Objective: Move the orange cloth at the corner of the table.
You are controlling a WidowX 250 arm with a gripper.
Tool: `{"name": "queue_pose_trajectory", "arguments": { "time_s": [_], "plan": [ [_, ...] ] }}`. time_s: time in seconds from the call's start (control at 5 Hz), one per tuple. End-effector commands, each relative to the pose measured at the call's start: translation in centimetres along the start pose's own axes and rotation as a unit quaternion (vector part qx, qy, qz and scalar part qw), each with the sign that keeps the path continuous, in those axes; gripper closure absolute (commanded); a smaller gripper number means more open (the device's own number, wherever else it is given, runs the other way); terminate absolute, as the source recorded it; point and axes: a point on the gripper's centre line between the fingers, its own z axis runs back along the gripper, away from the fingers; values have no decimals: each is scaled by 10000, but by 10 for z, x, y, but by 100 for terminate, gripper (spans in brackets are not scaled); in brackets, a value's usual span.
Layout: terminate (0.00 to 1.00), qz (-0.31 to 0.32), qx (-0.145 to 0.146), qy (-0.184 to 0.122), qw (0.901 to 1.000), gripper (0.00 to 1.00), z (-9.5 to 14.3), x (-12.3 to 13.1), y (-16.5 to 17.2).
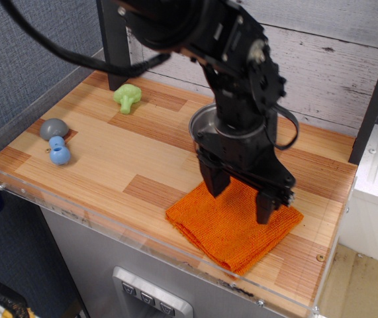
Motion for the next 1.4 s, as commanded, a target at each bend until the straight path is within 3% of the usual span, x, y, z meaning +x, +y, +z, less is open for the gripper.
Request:
{"name": "queue_pose_trajectory", "arguments": {
  "time_s": [0.0,0.6,1.0,1.2],
  "plan": [
    [0,-42,175,-32,9998,0,-15,-4,0],
    [0,313,65,277,9991,0,-41,-23,10],
    [0,349,297,612,9971,0,-44,-30,23],
    [0,576,427,623,9955,0,-38,-37,37]
  ]
}}
